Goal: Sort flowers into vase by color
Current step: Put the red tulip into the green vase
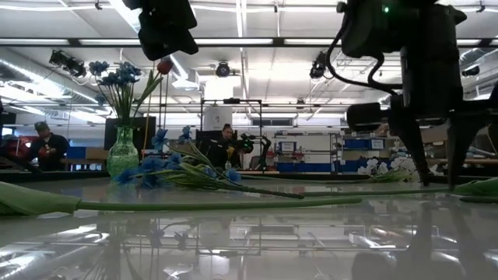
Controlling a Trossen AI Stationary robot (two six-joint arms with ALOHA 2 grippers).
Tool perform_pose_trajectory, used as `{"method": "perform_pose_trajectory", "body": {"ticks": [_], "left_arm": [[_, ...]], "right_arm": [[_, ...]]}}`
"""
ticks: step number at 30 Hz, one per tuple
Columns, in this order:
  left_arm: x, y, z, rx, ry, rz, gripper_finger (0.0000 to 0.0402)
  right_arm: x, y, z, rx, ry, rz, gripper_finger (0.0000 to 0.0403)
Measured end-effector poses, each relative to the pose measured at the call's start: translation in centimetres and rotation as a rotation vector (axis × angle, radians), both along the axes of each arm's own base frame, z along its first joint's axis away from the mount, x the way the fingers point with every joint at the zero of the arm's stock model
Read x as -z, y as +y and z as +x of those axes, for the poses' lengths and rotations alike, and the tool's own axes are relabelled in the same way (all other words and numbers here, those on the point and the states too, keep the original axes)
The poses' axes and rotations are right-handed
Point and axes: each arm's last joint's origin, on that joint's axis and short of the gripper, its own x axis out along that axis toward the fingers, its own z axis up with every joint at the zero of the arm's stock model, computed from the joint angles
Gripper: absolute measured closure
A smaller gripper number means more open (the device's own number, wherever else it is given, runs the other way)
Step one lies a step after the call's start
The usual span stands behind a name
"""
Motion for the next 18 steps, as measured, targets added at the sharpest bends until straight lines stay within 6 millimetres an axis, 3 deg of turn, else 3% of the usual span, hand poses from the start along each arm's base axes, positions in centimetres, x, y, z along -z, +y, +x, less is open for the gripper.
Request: {"method": "perform_pose_trajectory", "body": {"ticks": [12,18], "left_arm": [[0.3,0.2,-0.4,0.007,0.050,0.023,0.0235],[0.3,0.2,-0.4,0.007,0.050,0.023,0.0235]], "right_arm": [[1.3,-0.2,0.1,-0.025,0.075,-0.053,0.0288],[1.5,0.1,-0.4,-0.109,0.080,-0.126,0.0334]]}}
